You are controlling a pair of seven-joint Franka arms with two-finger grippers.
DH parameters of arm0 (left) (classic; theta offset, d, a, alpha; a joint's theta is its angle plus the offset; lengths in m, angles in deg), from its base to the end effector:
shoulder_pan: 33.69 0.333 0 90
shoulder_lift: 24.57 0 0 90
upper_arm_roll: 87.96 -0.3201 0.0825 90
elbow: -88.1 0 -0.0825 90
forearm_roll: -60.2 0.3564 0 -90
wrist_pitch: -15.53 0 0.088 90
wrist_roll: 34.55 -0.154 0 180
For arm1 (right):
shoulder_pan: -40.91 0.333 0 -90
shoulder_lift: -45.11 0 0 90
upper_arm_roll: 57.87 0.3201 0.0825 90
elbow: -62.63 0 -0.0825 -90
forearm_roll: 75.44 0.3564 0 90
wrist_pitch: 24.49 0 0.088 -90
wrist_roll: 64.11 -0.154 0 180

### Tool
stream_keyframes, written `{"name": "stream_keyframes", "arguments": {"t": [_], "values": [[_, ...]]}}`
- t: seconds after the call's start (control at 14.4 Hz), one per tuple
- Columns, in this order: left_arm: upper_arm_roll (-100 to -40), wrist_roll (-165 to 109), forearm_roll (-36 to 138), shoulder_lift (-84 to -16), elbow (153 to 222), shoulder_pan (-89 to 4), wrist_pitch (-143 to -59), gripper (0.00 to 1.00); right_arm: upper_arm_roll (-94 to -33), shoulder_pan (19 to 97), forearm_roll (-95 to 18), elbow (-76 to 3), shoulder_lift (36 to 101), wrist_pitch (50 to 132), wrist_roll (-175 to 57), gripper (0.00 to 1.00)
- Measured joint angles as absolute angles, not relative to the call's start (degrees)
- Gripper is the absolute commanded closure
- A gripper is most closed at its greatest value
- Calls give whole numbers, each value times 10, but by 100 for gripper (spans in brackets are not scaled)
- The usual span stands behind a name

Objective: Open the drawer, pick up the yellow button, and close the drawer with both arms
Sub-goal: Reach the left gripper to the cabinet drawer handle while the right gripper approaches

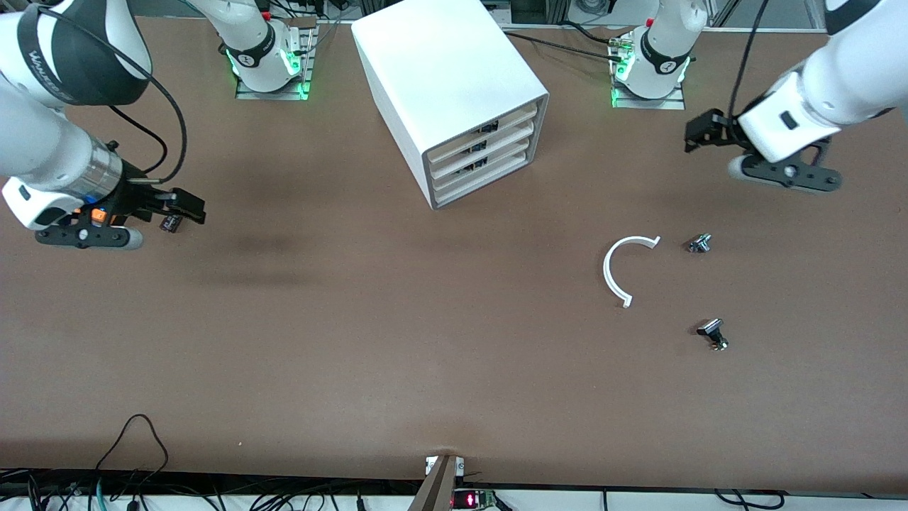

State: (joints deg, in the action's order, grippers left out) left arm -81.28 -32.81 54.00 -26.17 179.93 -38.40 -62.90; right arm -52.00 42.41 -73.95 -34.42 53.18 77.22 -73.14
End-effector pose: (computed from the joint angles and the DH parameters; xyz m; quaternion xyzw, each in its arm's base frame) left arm 0.4840 -0.1154 0.5413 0.9861 -0.0873 -0.1357 0.0403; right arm 0.5660 0.0742 0.4666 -0.9992 0.0178 0.0319 0.0154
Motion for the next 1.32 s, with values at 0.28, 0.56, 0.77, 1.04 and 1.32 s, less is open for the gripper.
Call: {"name": "stream_keyframes", "arguments": {"t": [0.28,0.56,0.77,1.04,1.32], "values": [[-788,-328,452,-302,1800,-387,-608,1,-519,460,-735,-343,552,796,-789,0],[-789,-353,331,-376,1801,-384,-615,1,-518,492,-714,-337,564,801,-864,0],[-786,-420,257,-421,1815,-385,-653,4,-518,504,-673,-328,576,801,-905,0],[-779,-536,138,-437,1905,-386,-710,14,-518,542,-671,-302,601,802,-983,0],[-778,-690,50,-437,2006,-384,-735,25,-518,581,-708,-294,614,802,-1056,0]]}}
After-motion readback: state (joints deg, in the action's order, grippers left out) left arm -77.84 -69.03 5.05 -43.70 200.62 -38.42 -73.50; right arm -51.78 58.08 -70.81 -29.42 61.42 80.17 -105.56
